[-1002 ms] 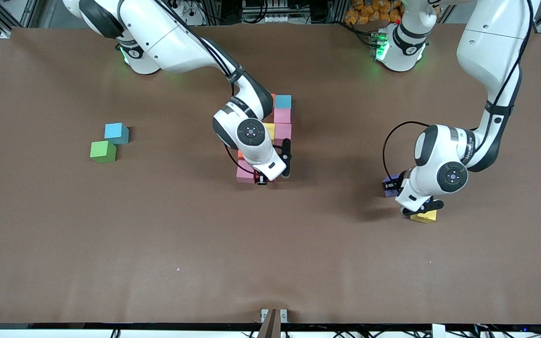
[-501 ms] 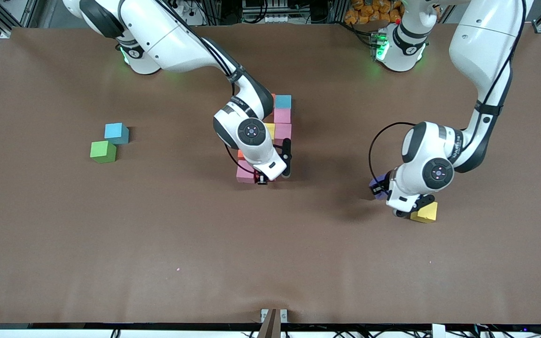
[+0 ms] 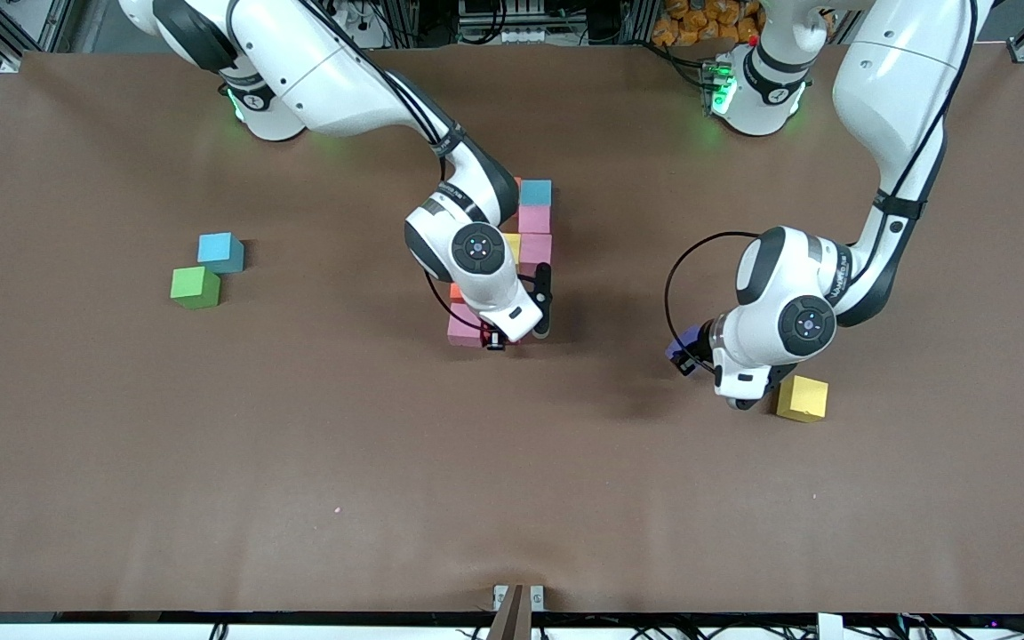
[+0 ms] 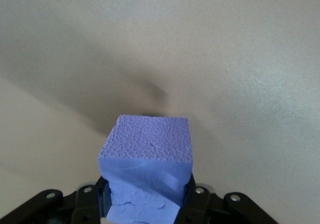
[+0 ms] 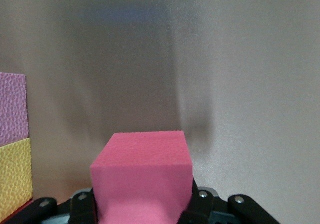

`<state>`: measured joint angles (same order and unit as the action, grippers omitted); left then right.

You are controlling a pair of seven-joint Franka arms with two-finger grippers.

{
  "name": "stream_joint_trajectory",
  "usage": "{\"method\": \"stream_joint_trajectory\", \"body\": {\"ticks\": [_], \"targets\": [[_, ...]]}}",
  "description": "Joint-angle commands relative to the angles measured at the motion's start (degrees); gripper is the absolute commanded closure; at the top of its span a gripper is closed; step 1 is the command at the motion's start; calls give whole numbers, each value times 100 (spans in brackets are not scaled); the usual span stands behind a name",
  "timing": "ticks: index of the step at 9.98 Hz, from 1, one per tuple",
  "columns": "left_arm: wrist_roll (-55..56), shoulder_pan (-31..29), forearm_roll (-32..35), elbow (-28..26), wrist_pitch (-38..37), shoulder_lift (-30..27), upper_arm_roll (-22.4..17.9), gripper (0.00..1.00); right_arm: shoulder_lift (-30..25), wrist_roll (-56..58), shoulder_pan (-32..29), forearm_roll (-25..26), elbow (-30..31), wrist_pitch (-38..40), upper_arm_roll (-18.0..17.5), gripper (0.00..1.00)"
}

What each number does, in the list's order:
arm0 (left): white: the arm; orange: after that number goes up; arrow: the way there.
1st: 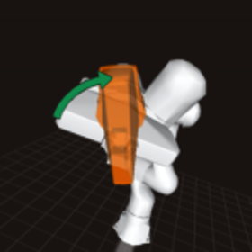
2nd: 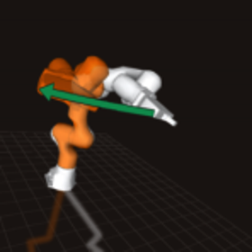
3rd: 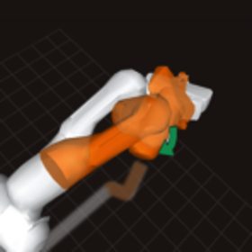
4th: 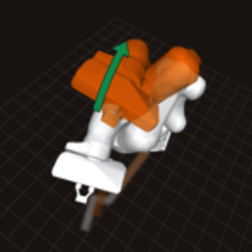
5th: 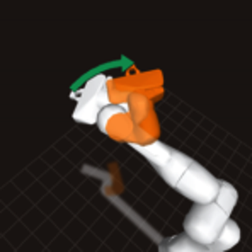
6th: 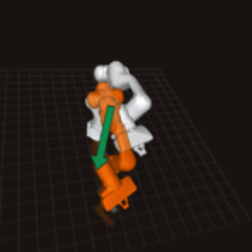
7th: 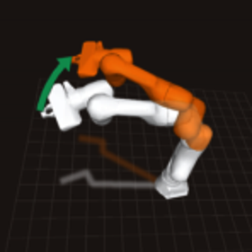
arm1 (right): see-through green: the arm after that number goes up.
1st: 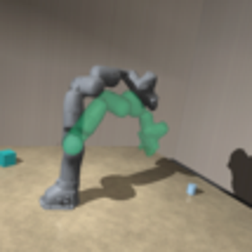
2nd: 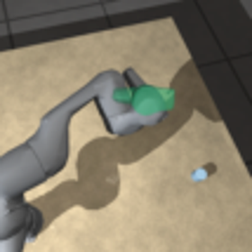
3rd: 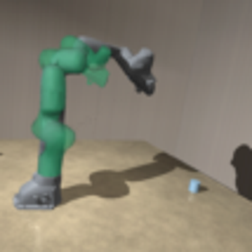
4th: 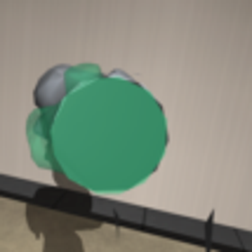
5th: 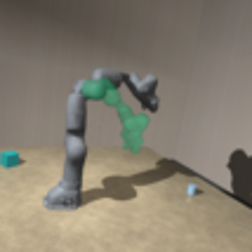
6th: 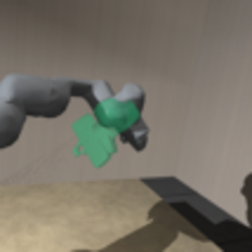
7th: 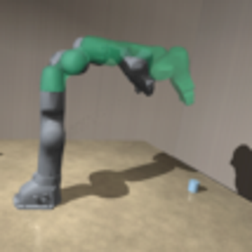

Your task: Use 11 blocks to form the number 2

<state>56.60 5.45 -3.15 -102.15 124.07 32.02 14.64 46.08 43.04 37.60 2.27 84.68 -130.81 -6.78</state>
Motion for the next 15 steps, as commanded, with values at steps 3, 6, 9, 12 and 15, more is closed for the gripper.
{"method": "stream_joint_trajectory", "body": {"ticks": [3,6,9,12,15], "targets": [[149,9,-615,143,-58,111,-13,59,-11,-85,108,-87,-48,29,168,0],[289,9,-651,143,-58,68,-13,59,-160,-59,134,-95,-48,56,177,0],[1298,526,-817,151,99,24,-48,59,-563,-32,73,-95,-39,502,177,0],[2106,738,-845,186,362,-12,-49,59,-1370,29,-322,-104,5,1372,238,0],[3563,1324,-845,291,880,128,-48,59,-2328,240,-665,-419,144,1866,965,0]]}}
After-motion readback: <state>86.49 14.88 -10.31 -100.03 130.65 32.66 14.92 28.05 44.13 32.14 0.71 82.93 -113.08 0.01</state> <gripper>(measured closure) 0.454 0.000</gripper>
